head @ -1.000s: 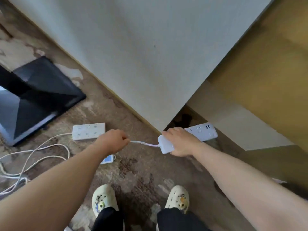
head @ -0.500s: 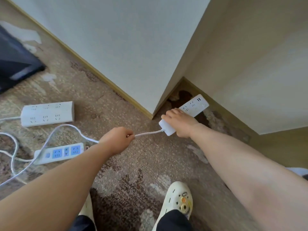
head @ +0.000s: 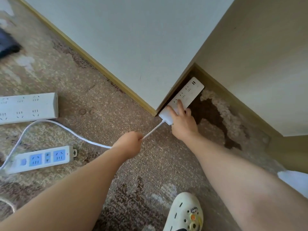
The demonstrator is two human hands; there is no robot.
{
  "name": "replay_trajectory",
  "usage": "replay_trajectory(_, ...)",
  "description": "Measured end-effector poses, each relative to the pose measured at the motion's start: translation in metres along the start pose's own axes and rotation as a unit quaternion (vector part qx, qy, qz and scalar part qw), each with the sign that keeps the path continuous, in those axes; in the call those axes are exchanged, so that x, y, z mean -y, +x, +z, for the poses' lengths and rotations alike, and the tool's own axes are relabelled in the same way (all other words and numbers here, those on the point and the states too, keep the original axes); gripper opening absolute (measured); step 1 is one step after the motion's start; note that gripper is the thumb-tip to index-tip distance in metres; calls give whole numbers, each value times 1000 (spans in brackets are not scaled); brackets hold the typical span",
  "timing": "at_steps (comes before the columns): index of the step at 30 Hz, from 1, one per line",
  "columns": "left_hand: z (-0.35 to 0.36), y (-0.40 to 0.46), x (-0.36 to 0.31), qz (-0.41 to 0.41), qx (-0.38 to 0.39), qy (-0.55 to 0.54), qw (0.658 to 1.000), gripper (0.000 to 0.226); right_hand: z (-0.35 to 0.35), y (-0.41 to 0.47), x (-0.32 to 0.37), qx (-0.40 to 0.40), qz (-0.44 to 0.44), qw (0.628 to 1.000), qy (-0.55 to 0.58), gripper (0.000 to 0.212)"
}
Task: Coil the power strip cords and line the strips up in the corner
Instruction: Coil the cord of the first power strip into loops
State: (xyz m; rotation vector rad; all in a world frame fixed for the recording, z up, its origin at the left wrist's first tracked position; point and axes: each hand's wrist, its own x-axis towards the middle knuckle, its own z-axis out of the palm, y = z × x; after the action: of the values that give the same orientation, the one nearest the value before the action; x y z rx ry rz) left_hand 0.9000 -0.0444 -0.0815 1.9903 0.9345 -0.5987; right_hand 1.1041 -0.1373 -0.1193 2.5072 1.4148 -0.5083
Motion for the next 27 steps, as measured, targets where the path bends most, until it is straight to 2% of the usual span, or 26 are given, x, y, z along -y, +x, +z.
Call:
replay_trajectory(2, 3, 3, -3, 6, 6, -11, 1000, 27, 12, -10, 9, 4, 74, 985, 154, 76)
replay_trajectory(4, 3, 5, -3, 18, 5, -11, 1000, 26, 17, -9, 14, 0, 106, 969, 223, 71)
replay_trajectory(9, 0, -1, 27, 9, 36, 45, 998, 25, 6, 14, 10, -2, 117, 970, 211, 60)
replay_trajectory(14, -13, -12, 58, -13, -33, 155, 987, 24, -3, 27, -1, 25, 119, 972, 202, 62)
replay_trajectory(16, -18, -16, 57, -18, -37, 151, 988, 26, -10, 21, 3, 30, 127, 964, 231, 60)
replay_trajectory(17, -19, -19, 53, -14, -29, 136, 990, 25, -14, 14, 6, 15, 135, 962, 235, 56)
replay_trajectory(19, -19, -24, 41, -1, -14, 110, 994, 23, -20, -11, 18, -74, 128, 961, 233, 41)
replay_trajectory(20, -18, -26, 35, 4, -12, 103, 995, 22, -22, -27, 25, -117, 106, 956, 248, 31)
replay_trajectory(21, -18, -27, 29, 6, -14, 94, 995, 21, -23, -45, 33, -125, 67, 950, 277, 25)
replay_trajectory(22, -19, -28, 24, 5, -16, 81, 997, 20, -23, -62, 43, -98, 14, 945, 311, 25)
replay_trajectory(24, -20, -31, 15, 4, -24, 43, 999, 19, -26, -87, 60, 33, -82, 931, 355, 37)
replay_trajectory(26, -23, -36, 6, 13, -39, 13, 999, 19, -29, -96, 70, 130, -117, 923, 344, 41)
replay_trajectory(27, -24, -39, 3, 18, -50, 5, 999, 18, -30, -96, 73, 146, -117, 925, 330, 37)
